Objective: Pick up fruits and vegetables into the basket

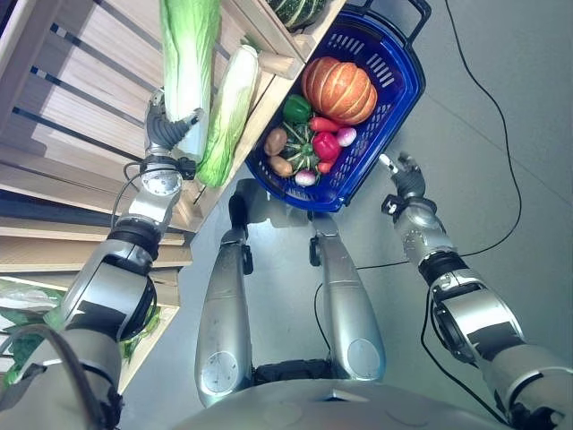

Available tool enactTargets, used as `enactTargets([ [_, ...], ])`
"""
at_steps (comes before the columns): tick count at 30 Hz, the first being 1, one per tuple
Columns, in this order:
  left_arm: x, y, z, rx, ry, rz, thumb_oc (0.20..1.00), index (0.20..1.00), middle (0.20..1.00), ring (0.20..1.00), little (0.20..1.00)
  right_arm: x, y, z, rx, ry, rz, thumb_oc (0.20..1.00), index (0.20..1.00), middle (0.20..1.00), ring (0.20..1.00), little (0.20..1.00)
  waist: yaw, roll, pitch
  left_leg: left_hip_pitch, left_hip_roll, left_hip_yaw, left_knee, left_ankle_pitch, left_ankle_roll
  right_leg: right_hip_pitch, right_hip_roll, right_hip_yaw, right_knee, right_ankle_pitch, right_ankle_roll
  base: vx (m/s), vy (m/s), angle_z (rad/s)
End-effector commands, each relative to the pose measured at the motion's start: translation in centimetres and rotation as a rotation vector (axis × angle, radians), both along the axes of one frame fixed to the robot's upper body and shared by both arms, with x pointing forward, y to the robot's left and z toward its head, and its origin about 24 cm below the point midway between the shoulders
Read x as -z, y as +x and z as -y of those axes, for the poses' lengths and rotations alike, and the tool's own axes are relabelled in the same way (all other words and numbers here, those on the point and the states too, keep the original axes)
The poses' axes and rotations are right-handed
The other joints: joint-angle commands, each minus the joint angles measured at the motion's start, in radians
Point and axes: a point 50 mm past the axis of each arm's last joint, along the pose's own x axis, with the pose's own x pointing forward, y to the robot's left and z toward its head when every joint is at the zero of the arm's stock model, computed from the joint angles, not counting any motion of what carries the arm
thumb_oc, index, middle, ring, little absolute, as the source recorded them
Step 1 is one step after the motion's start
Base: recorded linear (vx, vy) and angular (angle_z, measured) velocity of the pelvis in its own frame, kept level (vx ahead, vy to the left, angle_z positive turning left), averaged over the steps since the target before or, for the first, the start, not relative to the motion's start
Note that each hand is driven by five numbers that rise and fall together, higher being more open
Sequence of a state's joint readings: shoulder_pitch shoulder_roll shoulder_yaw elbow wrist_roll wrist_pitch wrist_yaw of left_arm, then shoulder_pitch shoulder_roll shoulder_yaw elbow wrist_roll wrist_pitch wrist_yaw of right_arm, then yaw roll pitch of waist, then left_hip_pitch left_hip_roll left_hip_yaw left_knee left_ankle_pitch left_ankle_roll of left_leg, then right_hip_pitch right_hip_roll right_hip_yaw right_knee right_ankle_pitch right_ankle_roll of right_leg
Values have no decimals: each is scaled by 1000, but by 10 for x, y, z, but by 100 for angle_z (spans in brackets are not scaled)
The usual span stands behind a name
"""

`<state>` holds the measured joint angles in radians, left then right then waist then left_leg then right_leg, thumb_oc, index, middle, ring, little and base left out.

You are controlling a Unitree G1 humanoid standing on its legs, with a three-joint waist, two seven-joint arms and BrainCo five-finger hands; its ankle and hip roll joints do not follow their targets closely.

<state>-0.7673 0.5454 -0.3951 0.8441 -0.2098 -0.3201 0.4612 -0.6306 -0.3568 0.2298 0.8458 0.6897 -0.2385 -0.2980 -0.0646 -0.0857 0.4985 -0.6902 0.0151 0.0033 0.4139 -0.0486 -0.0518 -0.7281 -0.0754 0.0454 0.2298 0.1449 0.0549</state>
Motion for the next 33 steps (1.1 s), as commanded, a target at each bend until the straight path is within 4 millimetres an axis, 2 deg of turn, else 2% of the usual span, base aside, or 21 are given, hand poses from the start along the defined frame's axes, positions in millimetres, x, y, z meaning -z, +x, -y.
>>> enactTargets([
  [1,-23,-8,28,104,17,213,200,200,200,200,200,-36,-6,16,70,17,226,1000,1000,1000,1000,1000,12,59,21,46,-30,-13,-142,70,-8,68,42,-77,86,-124,9,5,0,4],
  [6,-30,-16,30,99,188,286,200,200,200,200,200,-62,-14,3,-42,42,404,1000,1000,1000,1000,1000,11,63,21,56,-33,-12,-150,71,-7,81,29,-88,75,-122,13,0,0,0],
  [10,-36,-20,30,94,282,330,200,200,200,200,200,-70,-17,-5,-128,50,452,1000,1000,1000,1000,1000,10,67,21,63,-34,-12,-159,75,-7,87,25,-91,67,-121,15,0,2,3],
  [16,-52,-26,39,137,424,418,200,200,200,200,200,-78,-21,-29,-318,57,486,1000,1000,1000,1000,1000,10,72,21,73,-32,-8,-169,83,-9,98,14,-98,57,-117,18,-1,0,2],
  [25,-67,-37,59,285,473,514,200,200,200,200,200,-86,-27,-57,-550,109,509,1000,1000,1000,1000,1000,14,70,21,79,-27,-3,-178,90,-10,104,8,-103,50,-114,21,2,1,-2],
  [33,-73,-47,92,476,485,544,200,200,200,200,200,-95,-32,-84,-666,158,532,1000,1000,1000,1000,1000,18,61,21,87,-25,1,-192,93,-7,111,11,-104,38,-108,26,0,0,0],
])
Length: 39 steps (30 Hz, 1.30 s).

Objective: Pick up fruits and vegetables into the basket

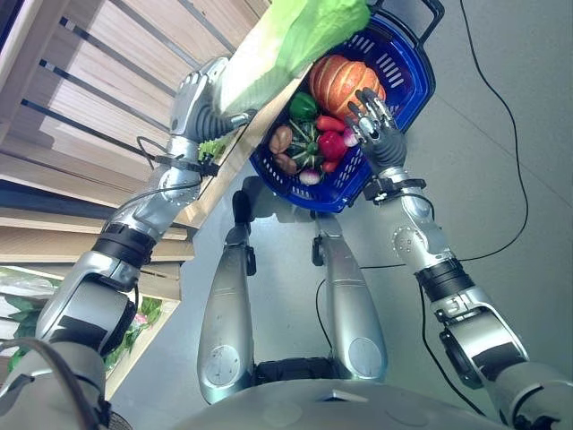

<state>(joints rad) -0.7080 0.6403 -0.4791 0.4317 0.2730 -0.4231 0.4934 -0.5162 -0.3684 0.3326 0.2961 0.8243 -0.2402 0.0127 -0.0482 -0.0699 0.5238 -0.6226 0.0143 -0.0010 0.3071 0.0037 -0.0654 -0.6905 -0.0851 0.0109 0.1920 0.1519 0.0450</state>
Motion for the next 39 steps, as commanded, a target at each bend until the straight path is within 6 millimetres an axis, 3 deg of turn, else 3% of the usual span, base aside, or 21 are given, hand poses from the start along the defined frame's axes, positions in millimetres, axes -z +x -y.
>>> enactTargets([
  [1,-27,-18,29,202,-29,132,200,200,200,200,200,-29,-10,-10,-93,48,129,1000,1000,1000,1000,1000,2,43,-4,20,-24,5,-86,40,6,74,21,-69,75,-114,37,0,0,0],
  [15,-28,-26,60,375,41,72,200,200,200,200,200,-35,-12,-31,-221,85,123,1000,1000,1000,1000,1000,6,33,-4,14,-24,8,-83,38,7,68,22,-70,74,-107,43,0,0,0],
  [34,-23,-25,65,402,95,-12,200,200,200,200,200,-47,-16,-34,-319,143,176,1000,1000,1000,1000,1000,11,26,-4,13,-25,3,-84,36,8,63,22,-76,75,-103,49,1,-3,1],
  [39,-19,-20,59,378,24,-83,200,200,200,200,200,-51,-19,-34,-333,141,213,1000,1000,1000,1000,1000,11,25,-4,8,-25,3,-79,35,7,58,22,-76,77,-102,50,0,0,0],
])
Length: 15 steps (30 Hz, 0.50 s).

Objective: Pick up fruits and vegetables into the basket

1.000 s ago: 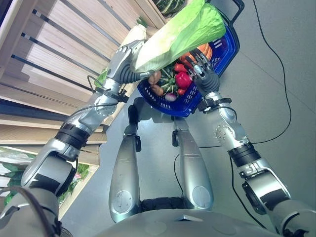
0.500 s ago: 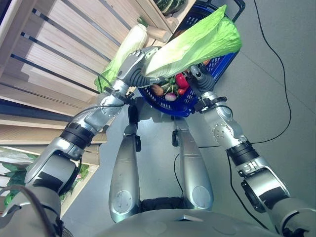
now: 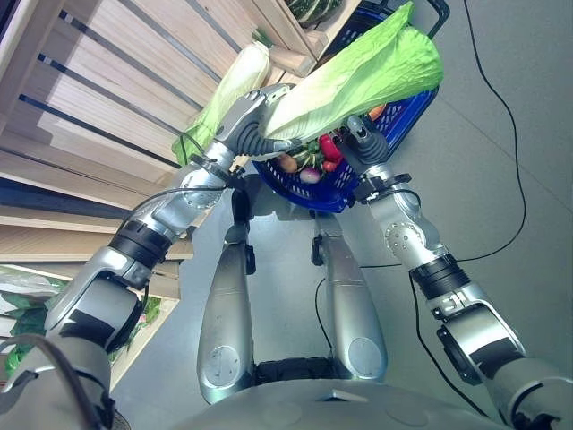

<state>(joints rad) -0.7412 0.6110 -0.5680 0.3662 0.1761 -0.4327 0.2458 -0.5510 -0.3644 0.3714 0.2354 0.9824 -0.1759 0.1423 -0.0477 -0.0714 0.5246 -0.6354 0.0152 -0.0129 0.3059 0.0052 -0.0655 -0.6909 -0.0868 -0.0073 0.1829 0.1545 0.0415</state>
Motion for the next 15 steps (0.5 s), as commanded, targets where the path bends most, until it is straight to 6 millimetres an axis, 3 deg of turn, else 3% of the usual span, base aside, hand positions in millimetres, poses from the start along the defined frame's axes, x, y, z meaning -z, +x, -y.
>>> enactTargets([
  [1,-20,-14,18,118,-116,32,200,200,200,200,200,-37,-16,-10,-101,63,200,1000,1000,1000,1000,1000,10,26,-5,20,-27,14,-77,34,8,59,24,-57,86,-105,54,0,0,0],
  [15,-2,-4,9,7,-87,-97,200,200,200,200,200,-47,-20,-8,-121,79,251,1000,1000,1000,1000,1000,12,28,-5,15,-32,11,-76,35,9,56,24,-66,85,-105,55,0,0,0],
])
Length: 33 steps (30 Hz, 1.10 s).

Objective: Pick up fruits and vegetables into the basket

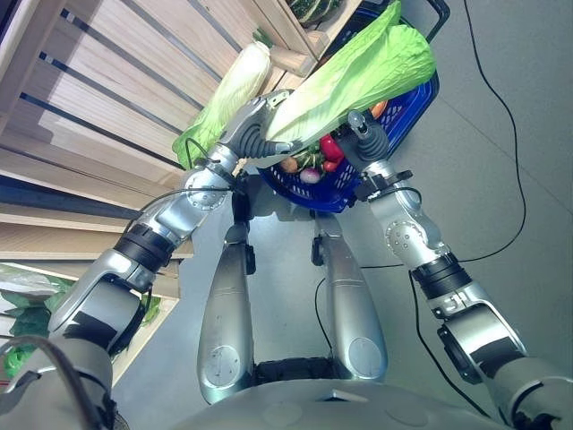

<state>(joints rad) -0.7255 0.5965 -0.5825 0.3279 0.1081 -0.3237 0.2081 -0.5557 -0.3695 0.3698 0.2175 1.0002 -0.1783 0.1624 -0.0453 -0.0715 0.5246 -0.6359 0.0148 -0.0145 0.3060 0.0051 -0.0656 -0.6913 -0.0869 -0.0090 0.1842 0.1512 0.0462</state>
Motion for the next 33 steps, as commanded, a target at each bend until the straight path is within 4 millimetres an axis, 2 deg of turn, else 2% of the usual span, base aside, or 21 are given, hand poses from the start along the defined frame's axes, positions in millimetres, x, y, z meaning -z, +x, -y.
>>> enactTargets([
  [1,-8,-5,5,32,-55,1,200,200,200,200,200,-42,-19,-7,-93,68,229,1000,1000,1000,1000,1000,10,29,-5,15,-31,13,-75,34,9,58,24,-64,83,-103,51,0,0,0],
  [21,4,0,10,70,113,-172,200,200,200,200,200,-55,-22,3,-74,123,302,1000,1000,1000,1000,1000,-3,36,-5,15,-29,22,-81,35,11,55,22,-63,78,-98,56,0,0,0],
  [22,4,0,10,72,120,-180,200,200,200,200,200,-55,-22,3,-77,124,305,925,925,925,925,925,-3,36,-5,15,-28,22,-80,33,11,55,21,-63,78,-98,57,0,0,0],
  [23,4,0,10,74,126,-185,200,200,200,200,200,-55,-22,3,-77,124,307,573,573,573,573,573,-3,36,-5,15,-28,22,-80,33,11,55,20,-64,78,-98,57,0,0,0],
  [24,4,1,10,77,133,-191,200,200,200,200,200,-55,-22,3,-78,125,308,260,260,260,260,260,-3,37,-5,16,-28,22,-79,32,11,56,20,-64,78,-98,57,0,0,0],
  [25,5,1,10,79,140,-197,200,200,200,200,200,-56,-22,3,-80,125,312,200,200,200,200,200,-3,37,-5,16,-28,22,-79,32,11,55,19,-65,79,-98,58,0,0,0],
  [33,5,0,11,95,172,-212,200,200,200,200,200,-56,-21,4,-79,121,320,200,200,200,200,200,-3,40,-5,11,-29,22,-80,34,11,52,18,-67,77,-96,58,0,0,0],
])
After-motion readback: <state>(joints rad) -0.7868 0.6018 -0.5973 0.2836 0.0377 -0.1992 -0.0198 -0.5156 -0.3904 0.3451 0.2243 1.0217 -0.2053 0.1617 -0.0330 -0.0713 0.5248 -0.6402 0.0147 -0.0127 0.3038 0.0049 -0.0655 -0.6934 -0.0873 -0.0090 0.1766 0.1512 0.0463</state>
